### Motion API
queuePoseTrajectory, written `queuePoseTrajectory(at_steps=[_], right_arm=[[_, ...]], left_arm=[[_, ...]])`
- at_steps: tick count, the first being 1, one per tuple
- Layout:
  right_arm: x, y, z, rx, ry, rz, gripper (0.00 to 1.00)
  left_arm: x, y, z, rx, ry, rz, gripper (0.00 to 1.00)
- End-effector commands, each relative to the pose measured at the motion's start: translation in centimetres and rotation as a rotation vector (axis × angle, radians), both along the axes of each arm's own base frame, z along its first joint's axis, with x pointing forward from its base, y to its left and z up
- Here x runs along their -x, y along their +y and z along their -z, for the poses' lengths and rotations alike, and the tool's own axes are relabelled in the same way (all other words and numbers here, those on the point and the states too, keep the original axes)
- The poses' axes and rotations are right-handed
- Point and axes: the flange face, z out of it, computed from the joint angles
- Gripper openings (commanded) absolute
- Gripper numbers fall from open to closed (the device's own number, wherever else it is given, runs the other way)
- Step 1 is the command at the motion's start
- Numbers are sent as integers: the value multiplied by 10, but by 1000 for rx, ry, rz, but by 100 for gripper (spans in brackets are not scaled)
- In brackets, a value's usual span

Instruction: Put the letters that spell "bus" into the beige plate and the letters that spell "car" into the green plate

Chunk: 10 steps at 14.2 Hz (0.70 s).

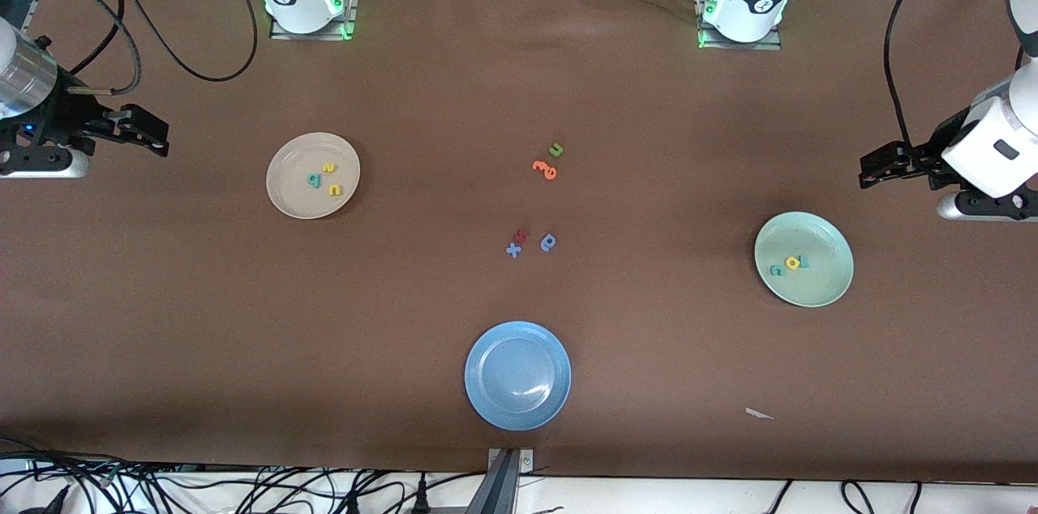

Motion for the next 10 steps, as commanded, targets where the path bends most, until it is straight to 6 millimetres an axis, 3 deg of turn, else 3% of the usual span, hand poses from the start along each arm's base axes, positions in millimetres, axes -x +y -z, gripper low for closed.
queuePoseTrajectory(at_steps=[1,10], right_arm=[[0,-15,-6,-34,19,18,100],[0,7,-16,-110,10,52,100]], left_arm=[[-2,0,-4,24,-11,17,100],[-2,0,-4,24,-12,17,100]])
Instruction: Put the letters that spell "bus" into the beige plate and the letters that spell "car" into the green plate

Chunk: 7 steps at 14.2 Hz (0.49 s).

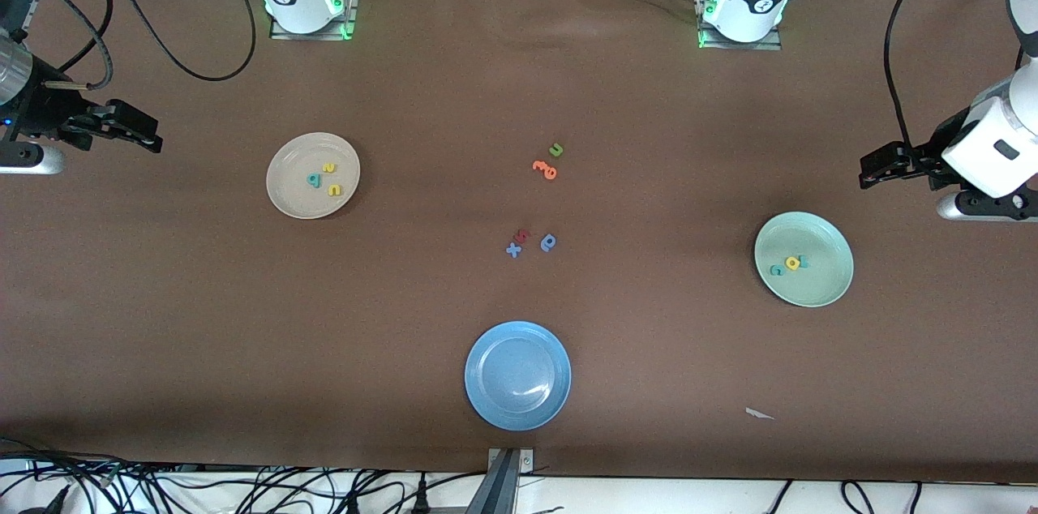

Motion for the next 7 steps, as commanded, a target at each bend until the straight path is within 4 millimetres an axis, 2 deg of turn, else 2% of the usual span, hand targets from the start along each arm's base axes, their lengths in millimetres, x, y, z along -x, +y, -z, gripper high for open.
queuePoseTrajectory(at_steps=[1,7], right_arm=[[-2,6,-5,-25,9,15,100],[-6,8,3,-22,19,-5,100]], left_arm=[[-2,0,-4,24,-10,17,100],[-2,1,-4,24,-11,16,100]])
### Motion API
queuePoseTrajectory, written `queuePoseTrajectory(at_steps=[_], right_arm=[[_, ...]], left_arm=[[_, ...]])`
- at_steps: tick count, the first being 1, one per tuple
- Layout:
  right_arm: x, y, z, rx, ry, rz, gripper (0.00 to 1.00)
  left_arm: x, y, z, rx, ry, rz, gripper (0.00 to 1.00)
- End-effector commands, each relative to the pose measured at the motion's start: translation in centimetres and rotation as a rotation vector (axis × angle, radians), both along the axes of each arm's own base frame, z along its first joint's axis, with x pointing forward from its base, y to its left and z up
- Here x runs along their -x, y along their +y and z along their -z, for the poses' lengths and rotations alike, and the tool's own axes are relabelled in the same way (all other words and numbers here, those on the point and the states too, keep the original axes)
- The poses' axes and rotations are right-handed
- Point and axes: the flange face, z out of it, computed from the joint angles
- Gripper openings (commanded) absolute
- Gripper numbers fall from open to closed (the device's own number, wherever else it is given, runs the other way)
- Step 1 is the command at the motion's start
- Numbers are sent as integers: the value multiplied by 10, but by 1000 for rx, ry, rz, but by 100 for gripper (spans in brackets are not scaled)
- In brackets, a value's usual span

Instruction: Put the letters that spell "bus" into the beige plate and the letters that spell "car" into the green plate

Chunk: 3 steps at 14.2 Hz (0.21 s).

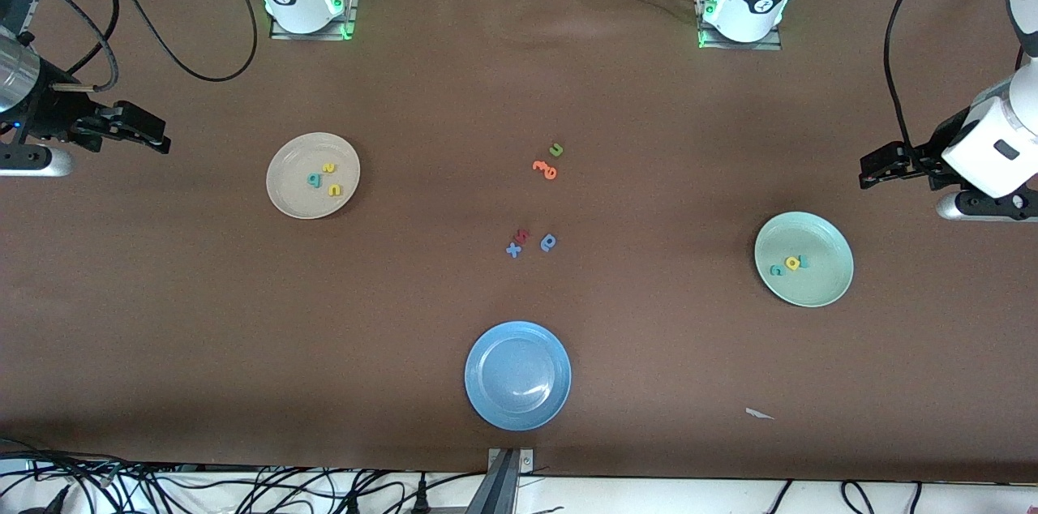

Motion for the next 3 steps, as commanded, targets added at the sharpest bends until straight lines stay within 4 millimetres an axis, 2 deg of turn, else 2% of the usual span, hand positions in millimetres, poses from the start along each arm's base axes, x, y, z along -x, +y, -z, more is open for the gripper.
queuePoseTrajectory(at_steps=[1,3], right_arm=[[-3,5,-3,-15,9,0,100],[-3,6,-4,-15,8,3,100]], left_arm=[[-2,1,-4,24,-11,16,100],[-2,1,-4,24,-11,16,100]])
